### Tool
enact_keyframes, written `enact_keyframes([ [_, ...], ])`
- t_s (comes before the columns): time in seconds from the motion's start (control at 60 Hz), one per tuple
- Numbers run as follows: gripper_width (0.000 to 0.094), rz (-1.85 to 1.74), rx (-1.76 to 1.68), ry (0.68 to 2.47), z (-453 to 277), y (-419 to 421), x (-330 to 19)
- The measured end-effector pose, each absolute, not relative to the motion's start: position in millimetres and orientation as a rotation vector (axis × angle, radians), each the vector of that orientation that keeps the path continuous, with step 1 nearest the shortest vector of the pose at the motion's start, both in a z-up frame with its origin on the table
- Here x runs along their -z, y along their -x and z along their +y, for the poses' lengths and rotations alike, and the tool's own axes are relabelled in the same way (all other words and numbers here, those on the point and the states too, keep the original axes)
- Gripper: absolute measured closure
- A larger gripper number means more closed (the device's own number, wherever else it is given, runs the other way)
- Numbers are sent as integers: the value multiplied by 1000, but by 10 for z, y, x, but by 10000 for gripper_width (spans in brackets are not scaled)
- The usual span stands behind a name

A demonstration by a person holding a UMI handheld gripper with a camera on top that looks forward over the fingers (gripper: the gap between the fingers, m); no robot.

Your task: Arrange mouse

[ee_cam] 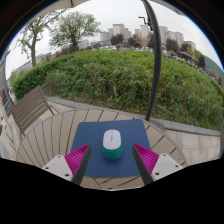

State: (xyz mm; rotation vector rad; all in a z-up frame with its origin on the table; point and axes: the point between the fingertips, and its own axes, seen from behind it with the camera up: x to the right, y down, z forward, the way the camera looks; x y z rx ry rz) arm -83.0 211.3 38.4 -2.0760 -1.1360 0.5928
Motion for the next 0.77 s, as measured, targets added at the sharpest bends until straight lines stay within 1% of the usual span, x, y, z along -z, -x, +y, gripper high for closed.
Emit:
enact_keyframes([
  [0.083, 89, -1173, -598, 2094, 1721, 391, -815],
  [0.183, 90, -1249, -580, 2087, 1182, -321, -1240],
  [0.317, 92, -1295, -479, 2081, 654, -1358, -1563],
  [0.383, 88, -1311, -448, 2072, 442, -1695, -1638],
  [0.5, 83, -1304, -504, 2119, 57, -2082, -1697],
  [0.567, 82, -1317, -524, 2115, 1, -2155, -1686],
  [0.667, 74, -1333, -457, 2089, 53, -2247, -1639],
  [0.767, 78, -1337, -492, 2093, -41, -2221, -1620],
])
